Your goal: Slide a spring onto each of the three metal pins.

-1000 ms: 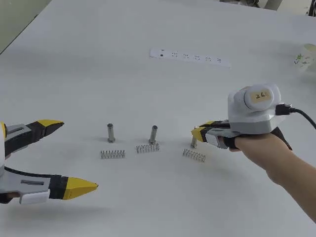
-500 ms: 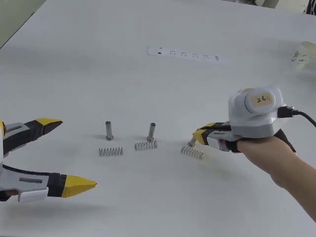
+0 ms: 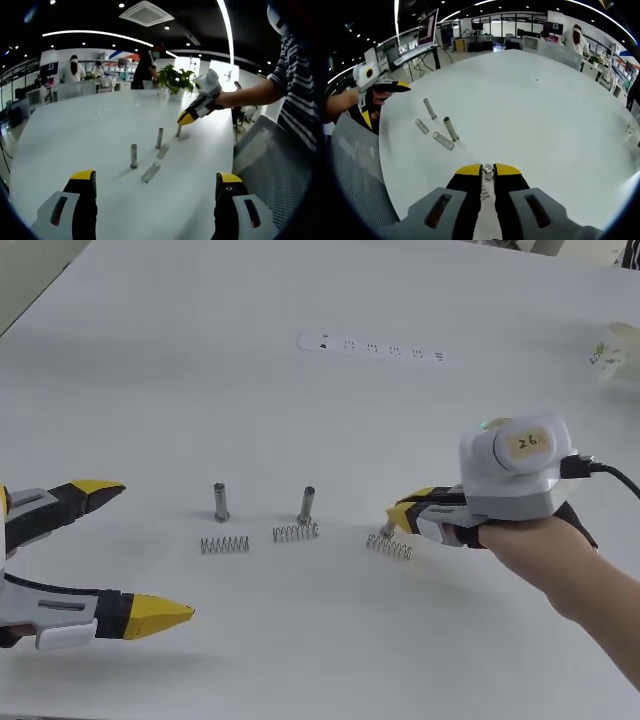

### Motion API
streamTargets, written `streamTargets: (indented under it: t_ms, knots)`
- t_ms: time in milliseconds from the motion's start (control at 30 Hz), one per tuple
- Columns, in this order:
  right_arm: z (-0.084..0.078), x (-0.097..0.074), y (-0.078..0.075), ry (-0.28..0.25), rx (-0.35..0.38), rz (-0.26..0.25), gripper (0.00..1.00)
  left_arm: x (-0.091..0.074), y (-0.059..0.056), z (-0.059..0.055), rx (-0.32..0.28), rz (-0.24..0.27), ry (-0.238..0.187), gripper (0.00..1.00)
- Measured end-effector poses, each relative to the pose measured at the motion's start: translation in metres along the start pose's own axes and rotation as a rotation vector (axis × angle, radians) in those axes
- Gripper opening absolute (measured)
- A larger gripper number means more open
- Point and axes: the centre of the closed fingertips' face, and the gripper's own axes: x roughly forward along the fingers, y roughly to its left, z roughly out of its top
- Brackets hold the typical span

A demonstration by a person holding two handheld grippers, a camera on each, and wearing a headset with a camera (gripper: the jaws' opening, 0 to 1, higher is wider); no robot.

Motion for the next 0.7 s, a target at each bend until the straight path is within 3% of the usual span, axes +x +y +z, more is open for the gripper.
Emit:
streamTargets:
  t_ms: [700]
  knots:
    - [0.0032,-0.0004,-0.002,-0.019,0.013,0.0,0.19,0.0004,0.0024,0.001,-0.002,0.001,-0.004,0.97]
